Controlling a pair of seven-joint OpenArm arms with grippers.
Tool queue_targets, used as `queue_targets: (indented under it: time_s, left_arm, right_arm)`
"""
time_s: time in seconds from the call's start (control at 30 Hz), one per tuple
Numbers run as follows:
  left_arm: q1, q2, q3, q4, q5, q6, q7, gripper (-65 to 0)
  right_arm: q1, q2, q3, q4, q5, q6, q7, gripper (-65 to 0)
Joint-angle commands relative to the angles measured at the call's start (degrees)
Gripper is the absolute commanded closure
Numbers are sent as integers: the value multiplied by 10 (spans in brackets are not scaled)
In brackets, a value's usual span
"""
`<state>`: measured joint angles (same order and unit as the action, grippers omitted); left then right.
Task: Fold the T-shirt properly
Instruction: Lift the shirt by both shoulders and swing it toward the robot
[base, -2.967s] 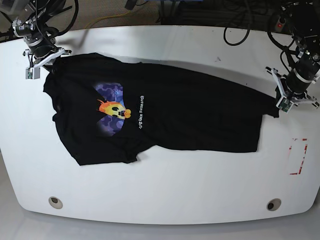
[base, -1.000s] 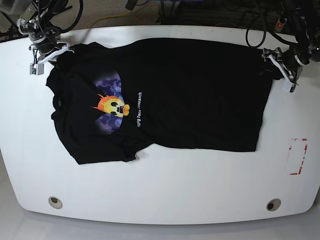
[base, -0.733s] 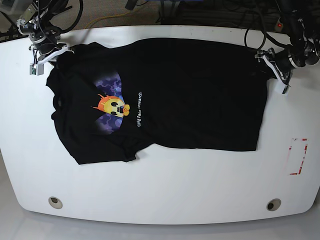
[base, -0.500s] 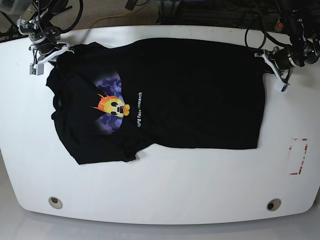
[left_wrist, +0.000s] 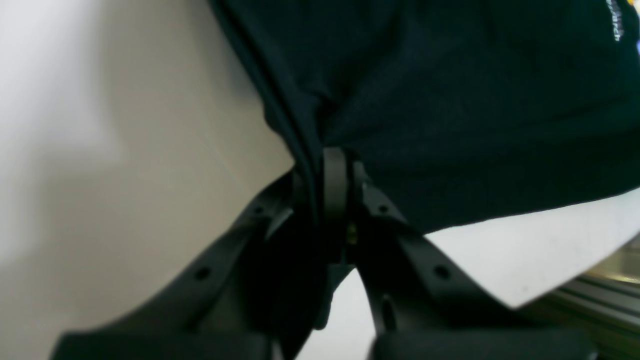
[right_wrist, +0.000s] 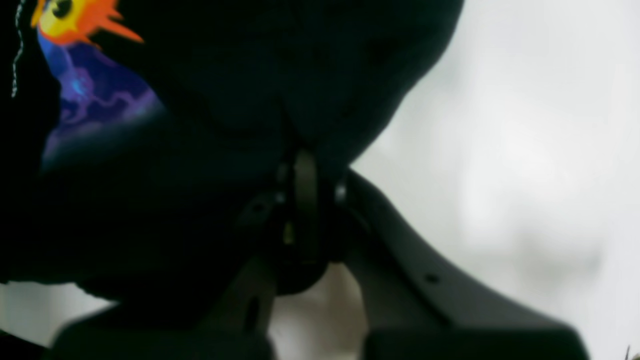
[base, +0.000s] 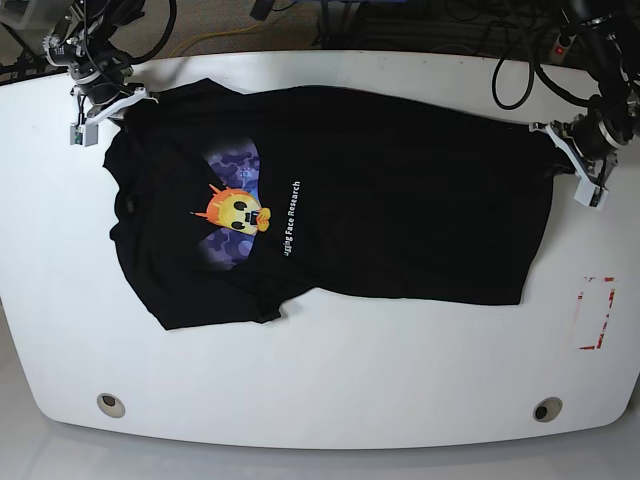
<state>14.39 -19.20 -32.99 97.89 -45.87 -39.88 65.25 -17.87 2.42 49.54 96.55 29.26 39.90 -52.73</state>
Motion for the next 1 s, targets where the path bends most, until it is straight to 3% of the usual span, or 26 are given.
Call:
queue_targets:
  time_s: [0.0, 0.1, 0.23, 0.47, 0.87, 0.97]
  left_arm:
    - [-7, -9, -5, 67, -13, -1, -10, -7]
    - [-32, -9, -3, 122, -13, -1, -7, -7]
    - [-65, -12, -1, 146, -13, -1, -7, -6]
    - [-150, -43, 30, 146, -10, 34, -6, -6]
    - [-299, -46, 67, 145, 95, 37, -4, -6]
    - [-341, -45, 67, 144, 112, 37, 22, -6]
  right_arm:
    - [8, 11, 3, 20, 8, 1, 17, 0]
    - [24, 13, -15, 42, 2, 1, 17, 0]
    - [42, 43, -60, 56, 3, 1, 17, 0]
    - [121, 86, -105, 56, 3, 1, 17, 0]
    - [290, 171, -199, -2, 3, 0, 10, 0]
    - [338, 188, -218, -25, 3, -4, -1, 0]
